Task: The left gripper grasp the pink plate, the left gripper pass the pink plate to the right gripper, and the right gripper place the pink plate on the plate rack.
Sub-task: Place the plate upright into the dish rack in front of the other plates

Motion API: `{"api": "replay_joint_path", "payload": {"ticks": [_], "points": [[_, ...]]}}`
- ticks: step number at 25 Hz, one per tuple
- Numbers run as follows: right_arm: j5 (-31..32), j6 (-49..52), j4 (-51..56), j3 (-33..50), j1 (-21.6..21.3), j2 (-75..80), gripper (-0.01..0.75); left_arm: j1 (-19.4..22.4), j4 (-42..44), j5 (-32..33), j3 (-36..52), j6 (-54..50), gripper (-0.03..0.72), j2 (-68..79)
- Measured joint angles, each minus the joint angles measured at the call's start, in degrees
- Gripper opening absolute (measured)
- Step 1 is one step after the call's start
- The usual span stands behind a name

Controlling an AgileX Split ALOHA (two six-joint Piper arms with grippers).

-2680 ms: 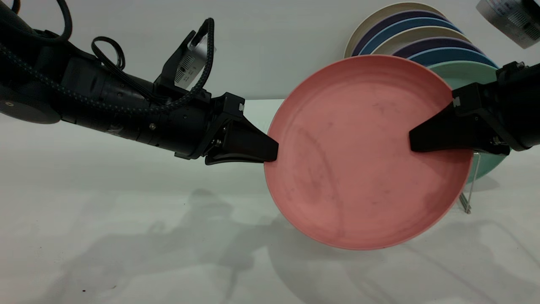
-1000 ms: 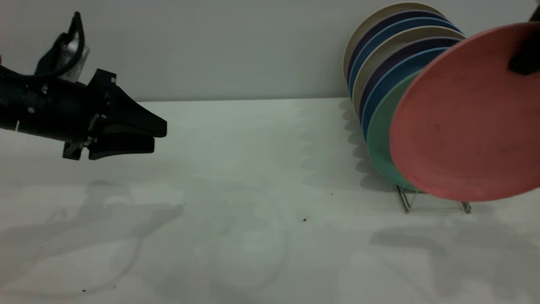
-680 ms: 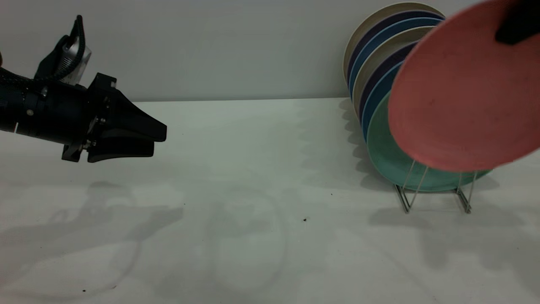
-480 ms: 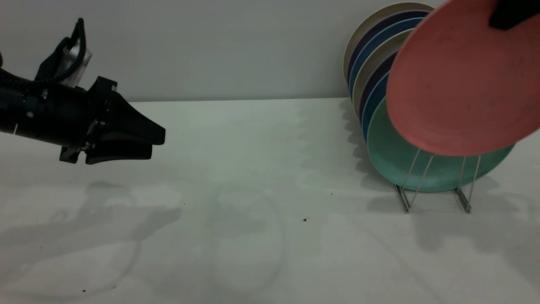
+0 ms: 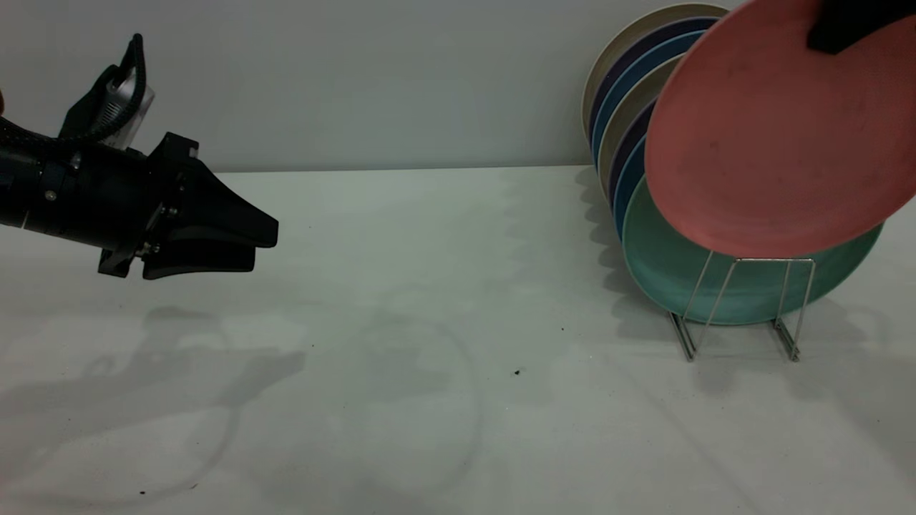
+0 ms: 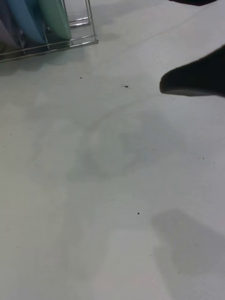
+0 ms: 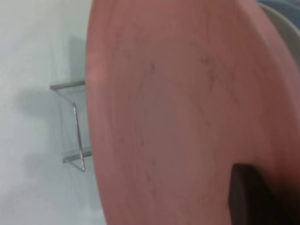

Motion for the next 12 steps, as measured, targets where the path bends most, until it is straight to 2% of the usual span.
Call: {"api": "replay_joint_path", "payload": {"ticks": [12], "points": [[0.9,2.9,-3.6,0.1,0.0,0.2,0.092,0.0,0.0,-0.9,0.0,-0.1,0.41,0.0]]}}
